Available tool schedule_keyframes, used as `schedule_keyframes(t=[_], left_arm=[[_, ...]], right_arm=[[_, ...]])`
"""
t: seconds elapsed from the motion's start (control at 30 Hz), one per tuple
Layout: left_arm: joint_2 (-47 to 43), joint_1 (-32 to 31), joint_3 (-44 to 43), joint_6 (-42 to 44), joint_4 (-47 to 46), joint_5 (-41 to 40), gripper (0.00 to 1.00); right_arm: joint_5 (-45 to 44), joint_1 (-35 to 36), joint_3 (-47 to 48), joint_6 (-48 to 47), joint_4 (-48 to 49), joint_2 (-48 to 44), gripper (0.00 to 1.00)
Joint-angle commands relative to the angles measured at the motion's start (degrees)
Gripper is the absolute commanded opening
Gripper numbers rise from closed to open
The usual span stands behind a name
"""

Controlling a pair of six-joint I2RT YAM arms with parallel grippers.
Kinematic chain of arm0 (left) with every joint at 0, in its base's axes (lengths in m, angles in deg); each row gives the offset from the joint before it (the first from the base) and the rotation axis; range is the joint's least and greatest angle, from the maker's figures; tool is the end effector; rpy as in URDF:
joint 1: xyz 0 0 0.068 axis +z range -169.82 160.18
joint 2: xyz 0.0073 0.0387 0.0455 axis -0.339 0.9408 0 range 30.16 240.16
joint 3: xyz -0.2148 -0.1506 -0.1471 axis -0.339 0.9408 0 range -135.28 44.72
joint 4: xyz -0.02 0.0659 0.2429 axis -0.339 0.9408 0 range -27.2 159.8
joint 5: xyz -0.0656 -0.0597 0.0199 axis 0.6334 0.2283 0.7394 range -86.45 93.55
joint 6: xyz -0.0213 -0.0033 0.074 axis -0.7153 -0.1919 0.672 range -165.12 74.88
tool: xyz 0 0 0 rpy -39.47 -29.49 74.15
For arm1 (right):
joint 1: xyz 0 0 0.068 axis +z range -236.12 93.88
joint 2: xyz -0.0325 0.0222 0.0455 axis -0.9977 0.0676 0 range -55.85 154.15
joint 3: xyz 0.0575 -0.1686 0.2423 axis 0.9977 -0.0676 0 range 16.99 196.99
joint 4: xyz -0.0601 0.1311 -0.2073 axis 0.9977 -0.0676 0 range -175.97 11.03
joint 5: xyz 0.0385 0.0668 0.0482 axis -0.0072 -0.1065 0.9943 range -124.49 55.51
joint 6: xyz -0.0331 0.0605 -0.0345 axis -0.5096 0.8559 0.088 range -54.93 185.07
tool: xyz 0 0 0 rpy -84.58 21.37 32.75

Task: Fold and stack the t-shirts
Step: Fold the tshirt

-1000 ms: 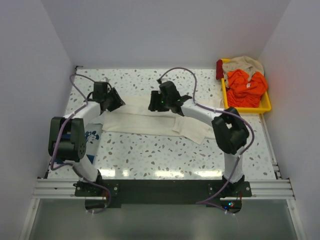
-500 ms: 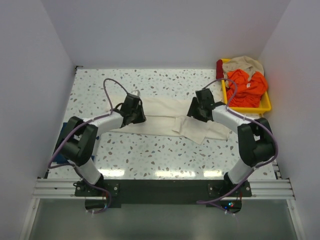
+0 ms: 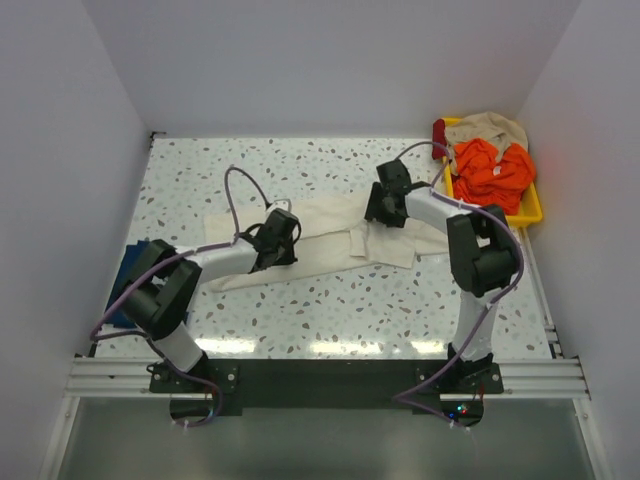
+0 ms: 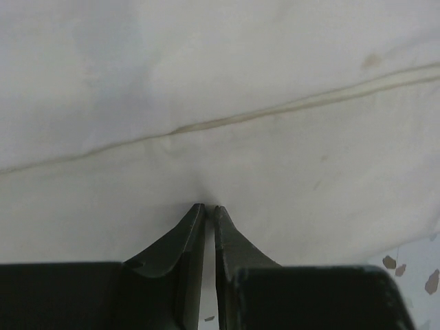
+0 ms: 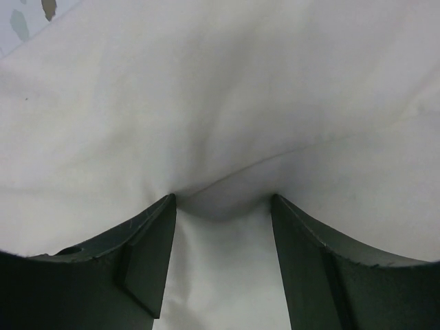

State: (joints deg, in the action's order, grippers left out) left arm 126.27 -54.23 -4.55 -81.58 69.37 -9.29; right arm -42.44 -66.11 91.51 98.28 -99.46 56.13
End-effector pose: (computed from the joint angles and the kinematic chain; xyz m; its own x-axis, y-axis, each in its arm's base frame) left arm 0.2872 -0.1791 0.1631 -0.7952 -0.1576 -0.5855 -0.0384 0.9768 -0.2108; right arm 0.4040 0.1375 0.1716 -0.8142 0.2808 -0.5081 0.2104 0.9585 0.1927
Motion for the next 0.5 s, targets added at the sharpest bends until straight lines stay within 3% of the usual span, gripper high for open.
schedule_keyframes(t=[0.0, 0.33, 0.47], left_arm=[[-3.03, -3.90, 3.04, -2.90, 5.47, 1.68, 0.15], [0.12, -19.45, 0.51, -13.98, 1.35, 6.33, 0.15], [5.65, -19.90, -7.21, -13.90, -0.24, 10.11, 0.19]], right_arm=[[1.61, 0.03, 4.47, -4.81, -5.08, 7.36, 0.61], [4.86, 3.80, 35.38, -18.61, -16.14, 25.63, 0.64], [4.17, 5.74, 51.57, -23.44, -23.96, 34.42, 0.66]])
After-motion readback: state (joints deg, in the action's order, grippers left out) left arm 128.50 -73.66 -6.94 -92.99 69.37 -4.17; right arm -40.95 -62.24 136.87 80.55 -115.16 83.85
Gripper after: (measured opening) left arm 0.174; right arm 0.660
